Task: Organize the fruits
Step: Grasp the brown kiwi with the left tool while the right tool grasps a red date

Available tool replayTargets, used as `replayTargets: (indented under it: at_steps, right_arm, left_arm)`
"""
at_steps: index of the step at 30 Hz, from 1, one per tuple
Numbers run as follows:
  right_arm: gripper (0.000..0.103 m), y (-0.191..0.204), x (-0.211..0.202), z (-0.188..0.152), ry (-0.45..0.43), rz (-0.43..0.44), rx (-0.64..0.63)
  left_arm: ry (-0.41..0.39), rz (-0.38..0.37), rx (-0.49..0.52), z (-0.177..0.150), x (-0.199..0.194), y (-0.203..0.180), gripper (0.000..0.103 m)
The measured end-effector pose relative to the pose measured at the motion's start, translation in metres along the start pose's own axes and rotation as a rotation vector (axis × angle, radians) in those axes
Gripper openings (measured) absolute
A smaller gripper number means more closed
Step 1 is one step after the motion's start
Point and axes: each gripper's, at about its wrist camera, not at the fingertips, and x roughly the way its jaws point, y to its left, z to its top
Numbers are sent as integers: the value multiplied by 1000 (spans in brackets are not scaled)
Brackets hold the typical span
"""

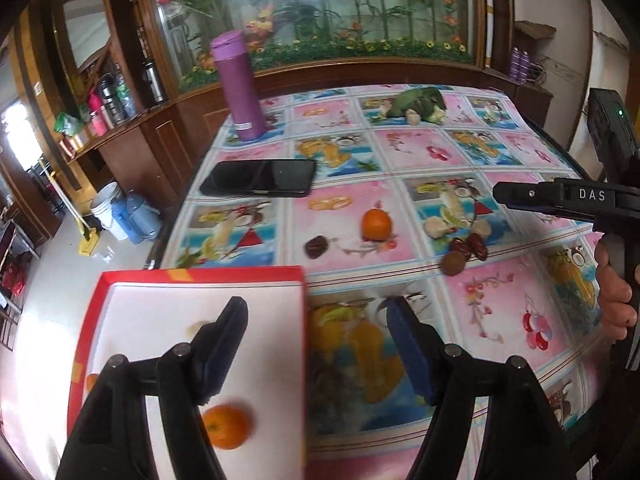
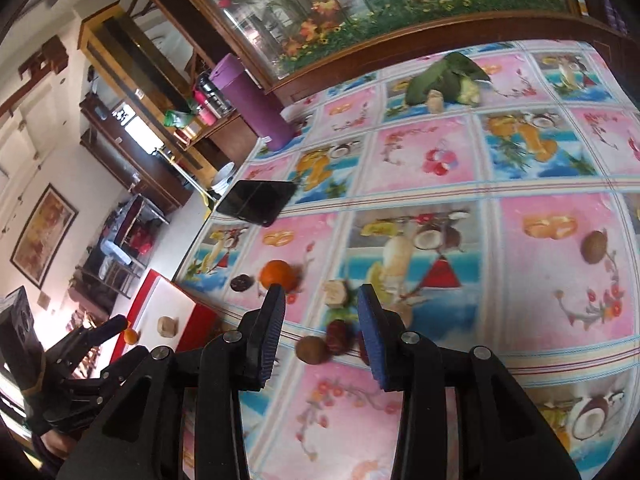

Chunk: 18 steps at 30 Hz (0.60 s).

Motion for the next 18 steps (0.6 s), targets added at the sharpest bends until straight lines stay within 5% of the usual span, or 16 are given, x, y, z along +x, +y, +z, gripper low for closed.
replayTargets:
  at_steps: [8,18]
  right_arm:
    - [34,-9,10,-14,116,40,-18]
    - [25,7,45,-26,162,-105,-109]
  left_arm:
    - [46,-66,51,4,34,-54,75]
    - [73,-91,39,1,44,-53,75]
